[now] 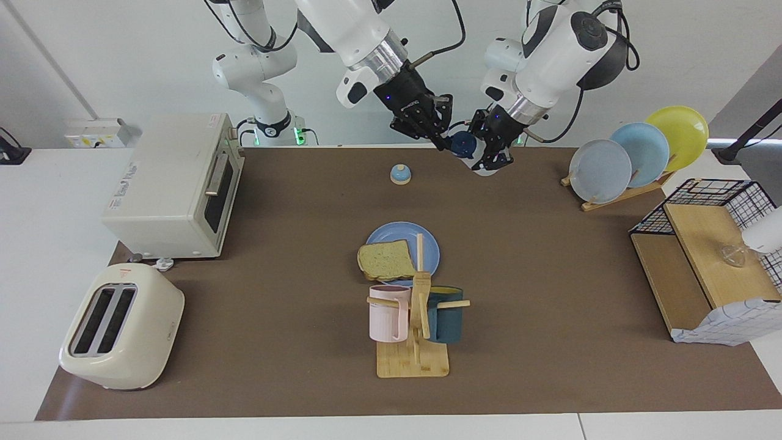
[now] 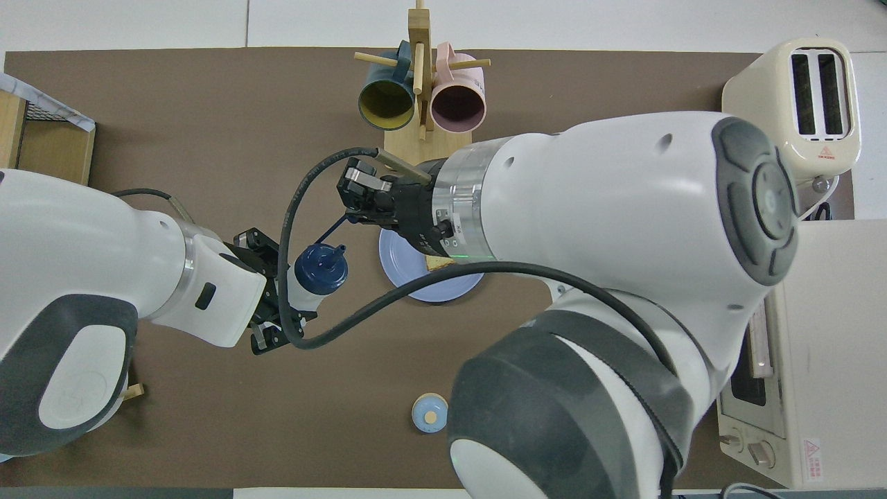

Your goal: Put bread on plate and add seasoning

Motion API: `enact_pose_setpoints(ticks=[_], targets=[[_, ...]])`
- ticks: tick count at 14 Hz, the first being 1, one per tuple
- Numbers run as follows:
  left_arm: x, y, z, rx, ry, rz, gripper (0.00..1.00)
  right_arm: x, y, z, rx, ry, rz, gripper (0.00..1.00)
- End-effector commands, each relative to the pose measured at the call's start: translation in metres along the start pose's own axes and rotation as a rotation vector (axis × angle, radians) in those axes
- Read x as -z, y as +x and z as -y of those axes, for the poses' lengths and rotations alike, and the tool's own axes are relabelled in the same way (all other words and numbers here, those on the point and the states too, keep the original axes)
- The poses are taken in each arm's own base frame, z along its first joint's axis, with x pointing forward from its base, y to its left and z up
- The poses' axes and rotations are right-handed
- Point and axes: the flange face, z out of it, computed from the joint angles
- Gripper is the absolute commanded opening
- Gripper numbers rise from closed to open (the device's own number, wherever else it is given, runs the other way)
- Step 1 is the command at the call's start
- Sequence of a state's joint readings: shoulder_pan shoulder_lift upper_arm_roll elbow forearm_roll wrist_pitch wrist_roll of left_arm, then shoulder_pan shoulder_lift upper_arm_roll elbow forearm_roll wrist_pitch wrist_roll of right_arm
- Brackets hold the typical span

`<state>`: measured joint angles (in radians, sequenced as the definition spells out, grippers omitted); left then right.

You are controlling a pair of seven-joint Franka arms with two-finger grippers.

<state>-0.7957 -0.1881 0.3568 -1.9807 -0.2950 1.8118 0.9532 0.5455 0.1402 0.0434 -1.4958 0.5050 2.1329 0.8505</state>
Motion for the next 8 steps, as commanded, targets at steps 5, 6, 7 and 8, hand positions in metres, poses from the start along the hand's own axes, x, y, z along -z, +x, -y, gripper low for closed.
enact_pose_setpoints(ticks=[5, 6, 7, 8], targets=[[0.0, -0.007, -0.007, 0.019, -0.012, -0.004, 0.0, 0.008, 0.015, -0.018, 0.104, -0.063, -0.061, 1.0], [0.0, -0.007, -0.007, 0.019, -0.012, -0.004, 0.0, 0.011, 0.026, -0.031, 0.168, -0.133, -0.087, 1.0], [0.0, -0.007, -0.007, 0.019, -0.012, -0.004, 0.0, 0.017, 0.037, -0.045, 0.214, -0.204, -0.082, 1.0], [0.0, -0.007, -0.006, 0.02, -0.012, -0.005, 0.0, 0.024, 0.051, -0.06, 0.247, -0.259, -0.072, 1.0]])
